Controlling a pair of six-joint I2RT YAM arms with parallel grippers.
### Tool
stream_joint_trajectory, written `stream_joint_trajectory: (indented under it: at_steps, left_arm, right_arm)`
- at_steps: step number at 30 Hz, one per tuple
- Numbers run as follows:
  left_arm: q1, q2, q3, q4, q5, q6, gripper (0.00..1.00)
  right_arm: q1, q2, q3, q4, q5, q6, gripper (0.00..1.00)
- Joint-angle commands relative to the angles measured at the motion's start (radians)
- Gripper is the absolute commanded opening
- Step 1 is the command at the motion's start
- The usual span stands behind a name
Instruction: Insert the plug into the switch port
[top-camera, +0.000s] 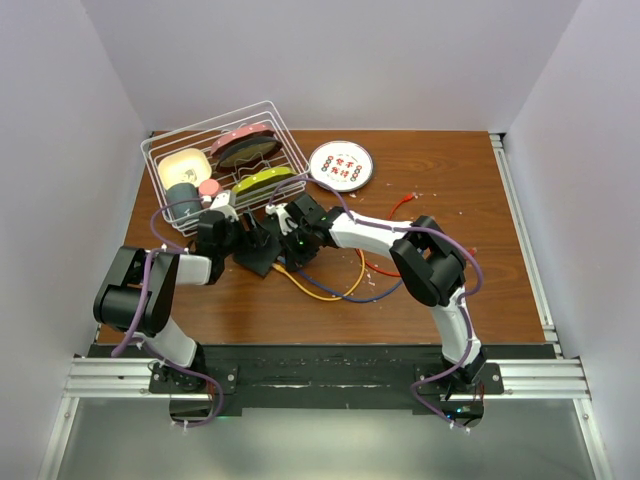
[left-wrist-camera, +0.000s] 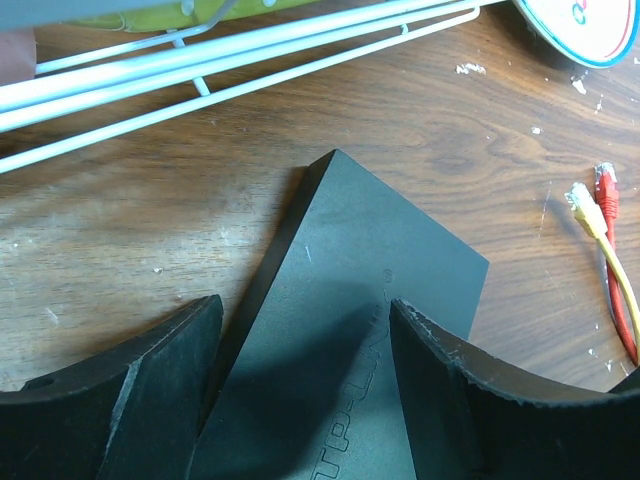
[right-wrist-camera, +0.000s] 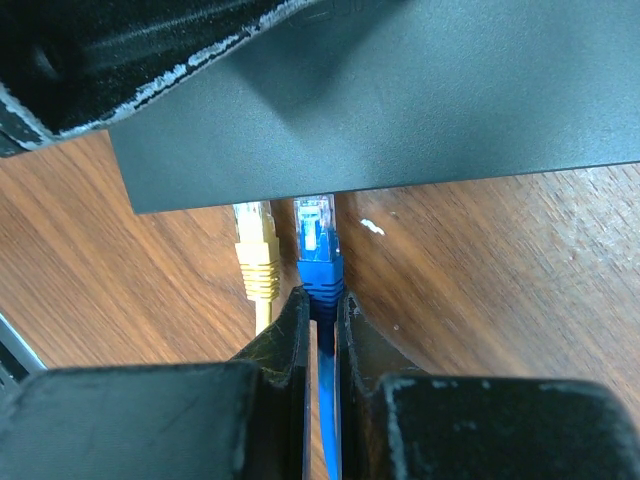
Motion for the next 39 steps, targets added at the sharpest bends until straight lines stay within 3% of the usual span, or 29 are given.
stream_joint_trajectory:
  at_steps: [1, 23, 39]
  left_arm:
    - [0.000, 0.019, -0.018, 0.027, 0.065, -0.013, 0.72]
    - [0.000, -0.044, -0.058, 0.084, 0.108, 0.000, 0.73]
    - [0.000, -0.041, -0.065, 0.129, 0.158, 0.004, 0.75]
  right_arm:
    - [0.012, 0.025, 0.025, -0.020, 0.046, -0.022, 0.00]
    - [0.012, 0.062, 0.131, -0.135, 0.138, -0.012, 0.00]
    - [0.013, 0.044, 0.094, -0.043, 0.092, -0.005, 0.00]
